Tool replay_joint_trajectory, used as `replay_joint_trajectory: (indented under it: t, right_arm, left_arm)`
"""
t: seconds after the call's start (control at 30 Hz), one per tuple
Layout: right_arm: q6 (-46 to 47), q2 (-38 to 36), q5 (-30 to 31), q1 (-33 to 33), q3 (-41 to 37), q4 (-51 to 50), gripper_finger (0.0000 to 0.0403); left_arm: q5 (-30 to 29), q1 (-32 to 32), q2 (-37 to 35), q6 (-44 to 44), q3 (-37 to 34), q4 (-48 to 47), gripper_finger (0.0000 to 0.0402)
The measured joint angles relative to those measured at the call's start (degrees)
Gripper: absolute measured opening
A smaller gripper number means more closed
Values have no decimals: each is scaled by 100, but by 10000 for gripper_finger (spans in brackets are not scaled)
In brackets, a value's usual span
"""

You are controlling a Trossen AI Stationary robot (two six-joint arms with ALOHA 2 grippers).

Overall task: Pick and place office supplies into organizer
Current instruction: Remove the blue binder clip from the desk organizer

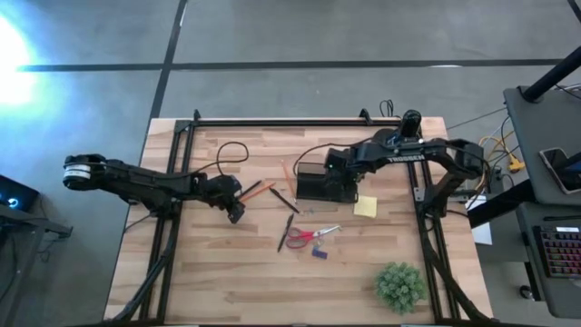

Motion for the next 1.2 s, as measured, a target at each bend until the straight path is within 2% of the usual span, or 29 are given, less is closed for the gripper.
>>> replay_joint_trajectory:
  t: [0.53,0.8,1.0,1.2]
  right_arm:
    - [-238,-7,13,-3,-751,248,141]
    - [-231,-20,-8,-3,-829,246,110]
    - [218,-262,43,-3,-353,-18,88]
    - [379,-642,235,54,661,-872,113]
  left_arm:
    - [-127,0,0,-143,-19,-2,0]
    - [-179,0,0,-148,-19,-2,0]
    - [-201,-1,0,-147,-19,1,0]
    - [-201,0,0,-145,-17,2,0]
